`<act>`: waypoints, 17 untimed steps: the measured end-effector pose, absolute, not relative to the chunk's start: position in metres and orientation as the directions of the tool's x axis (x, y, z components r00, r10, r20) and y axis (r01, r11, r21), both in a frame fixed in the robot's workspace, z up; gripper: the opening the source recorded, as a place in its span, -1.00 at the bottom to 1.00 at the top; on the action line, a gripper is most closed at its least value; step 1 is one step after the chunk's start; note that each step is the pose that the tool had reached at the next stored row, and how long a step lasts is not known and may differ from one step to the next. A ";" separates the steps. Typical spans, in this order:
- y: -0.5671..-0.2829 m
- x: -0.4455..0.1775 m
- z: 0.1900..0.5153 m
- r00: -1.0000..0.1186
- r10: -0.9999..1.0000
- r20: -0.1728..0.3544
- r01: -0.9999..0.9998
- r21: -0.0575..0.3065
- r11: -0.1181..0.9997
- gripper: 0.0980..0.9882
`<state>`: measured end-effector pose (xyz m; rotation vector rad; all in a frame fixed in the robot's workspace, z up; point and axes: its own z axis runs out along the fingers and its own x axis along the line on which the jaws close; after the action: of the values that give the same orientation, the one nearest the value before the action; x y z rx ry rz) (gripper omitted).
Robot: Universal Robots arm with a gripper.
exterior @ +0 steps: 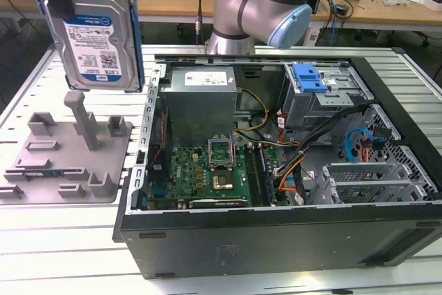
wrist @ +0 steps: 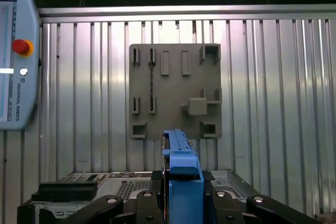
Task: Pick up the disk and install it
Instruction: 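Pick up the disk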
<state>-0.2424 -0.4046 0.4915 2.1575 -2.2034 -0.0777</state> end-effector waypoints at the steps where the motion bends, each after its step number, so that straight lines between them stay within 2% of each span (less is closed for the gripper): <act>1: -0.407 -0.239 0.492 -0.021 -1.000 0.005 -0.997 0.077 0.021 -0.39; 17: -0.447 -0.158 0.494 -0.021 -1.000 0.007 -0.995 0.098 0.021 -0.39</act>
<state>-0.1581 -0.4472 0.4938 2.1456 -2.1909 -0.0999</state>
